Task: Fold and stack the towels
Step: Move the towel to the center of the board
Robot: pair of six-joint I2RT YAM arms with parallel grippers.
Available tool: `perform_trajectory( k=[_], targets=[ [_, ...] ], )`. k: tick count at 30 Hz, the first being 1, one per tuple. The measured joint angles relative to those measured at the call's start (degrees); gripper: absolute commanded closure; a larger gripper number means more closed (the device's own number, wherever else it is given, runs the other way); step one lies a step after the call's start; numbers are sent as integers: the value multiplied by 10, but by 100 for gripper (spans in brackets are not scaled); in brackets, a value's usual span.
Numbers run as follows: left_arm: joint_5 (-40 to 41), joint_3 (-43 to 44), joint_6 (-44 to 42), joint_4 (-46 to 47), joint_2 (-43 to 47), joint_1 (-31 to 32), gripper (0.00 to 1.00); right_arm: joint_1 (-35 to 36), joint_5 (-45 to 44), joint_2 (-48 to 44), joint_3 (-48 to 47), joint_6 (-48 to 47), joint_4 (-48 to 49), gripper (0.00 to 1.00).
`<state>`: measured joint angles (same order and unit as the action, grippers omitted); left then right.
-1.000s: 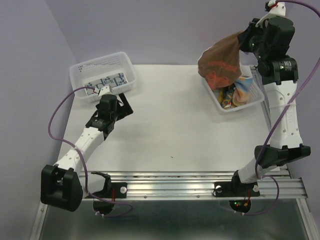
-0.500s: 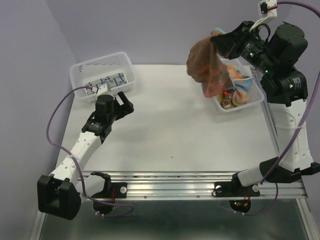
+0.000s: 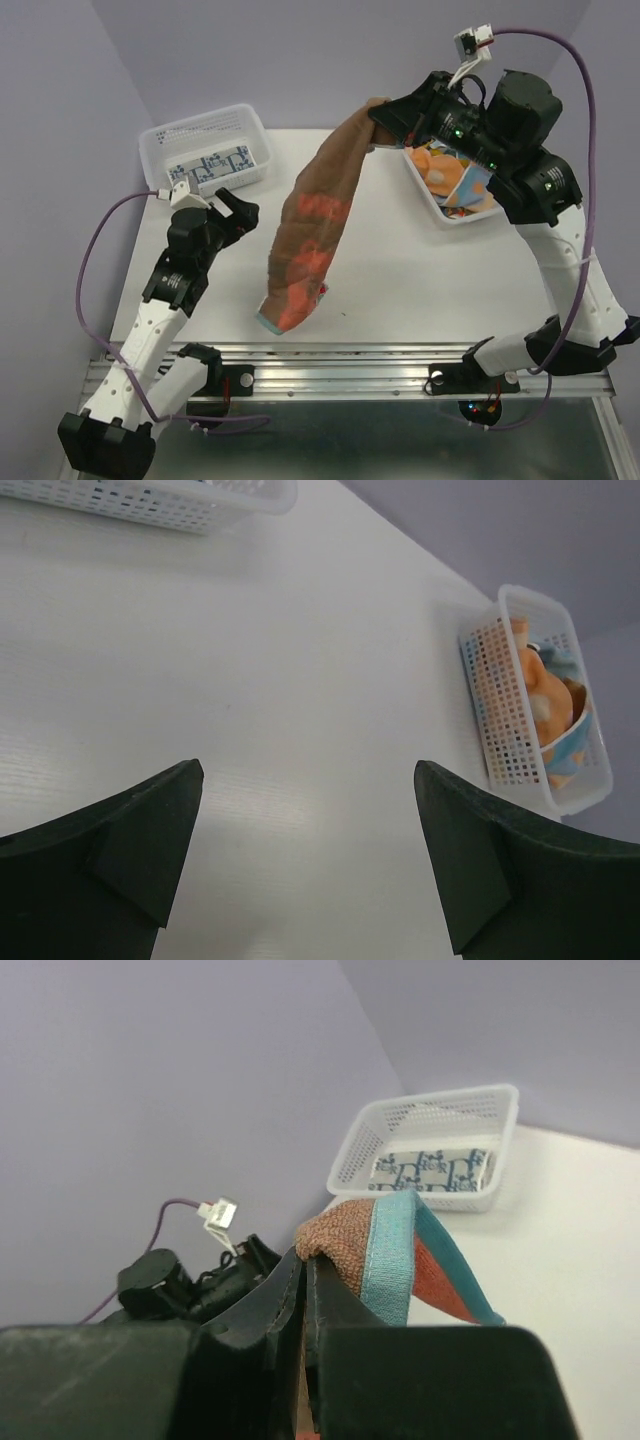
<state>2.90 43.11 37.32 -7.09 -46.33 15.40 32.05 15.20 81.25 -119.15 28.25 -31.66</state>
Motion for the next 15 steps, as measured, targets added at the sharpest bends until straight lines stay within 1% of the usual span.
perform_trajectory(
  k=[3,5,7,9,10,12,13,14,15],
  targets=[
    [13,-14,15,-5,9,0,1,3,-57,-11,67,8,17,96],
    [26,-26,24,-8,2,0,1,3,-110,2,118,14,26,94],
    [37,-32,32,-11,-22,0,1,3,-159,50,125,16,27,94],
    [45,-32,36,-11,-52,0,1,2,-199,125,106,16,26,91],
    [49,-32,37,-10,-79,0,1,-2,-216,176,82,16,18,79],
    [51,-32,39,-11,-119,0,1,-11,-240,283,21,17,0,68],
    [51,-32,39,-11,-136,0,1,-16,-248,330,-14,13,-18,56],
    [49,-32,39,-11,-158,0,1,-25,-264,406,-82,13,-42,30],
    [47,-32,39,-11,-171,0,1,-31,-271,449,-118,12,-47,20]
  ],
)
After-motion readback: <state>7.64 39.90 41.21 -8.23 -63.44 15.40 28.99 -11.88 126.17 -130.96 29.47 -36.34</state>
